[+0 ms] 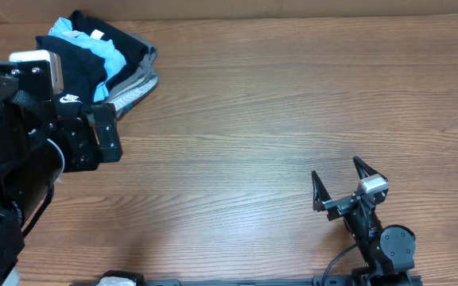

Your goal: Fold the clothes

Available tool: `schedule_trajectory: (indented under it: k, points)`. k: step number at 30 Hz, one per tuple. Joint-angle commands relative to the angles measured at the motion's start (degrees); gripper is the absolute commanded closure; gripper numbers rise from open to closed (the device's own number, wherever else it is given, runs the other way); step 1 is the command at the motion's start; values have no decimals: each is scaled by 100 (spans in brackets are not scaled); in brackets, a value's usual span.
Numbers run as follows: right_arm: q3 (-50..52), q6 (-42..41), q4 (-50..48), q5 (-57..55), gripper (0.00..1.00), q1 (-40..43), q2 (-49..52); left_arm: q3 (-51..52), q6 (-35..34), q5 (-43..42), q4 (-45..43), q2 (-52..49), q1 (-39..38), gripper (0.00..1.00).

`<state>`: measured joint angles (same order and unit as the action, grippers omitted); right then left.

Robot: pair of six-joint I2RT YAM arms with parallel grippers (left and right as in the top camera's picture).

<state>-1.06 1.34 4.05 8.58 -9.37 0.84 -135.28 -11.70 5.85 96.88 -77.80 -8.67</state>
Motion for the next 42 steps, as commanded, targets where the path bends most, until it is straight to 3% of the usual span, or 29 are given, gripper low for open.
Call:
schedule_trajectory:
  k: [1, 7, 11, 19, 30, 35, 42]
  points:
    - [61, 20, -35, 9, 0, 11, -68, 17, -74, 50, -11, -17, -37, 0]
    - [61, 20, -35, 9, 0, 11, -68, 24, 208, 243, -160, 39, -26, 0]
    - [61, 20, -37, 9, 0, 11, -68, 627, 595, 243, -1032, 472, 46, 0]
    - [61, 17, -37, 9, 0, 11, -68, 4463, 706, -400, -3877, 2658, 444, 0]
    - [61, 17, -35, 9, 0, 11, -68, 9077, 789, -501, -6411, 5595, 826, 0]
    - [61, 20, -35, 9, 0, 11, -68, 10821, 787, -553, -7552, 6714, 870, 0]
    - [61, 17, -37, 9, 0, 11, -68, 12351, 765, -586, -8478, 7687, 870, 0]
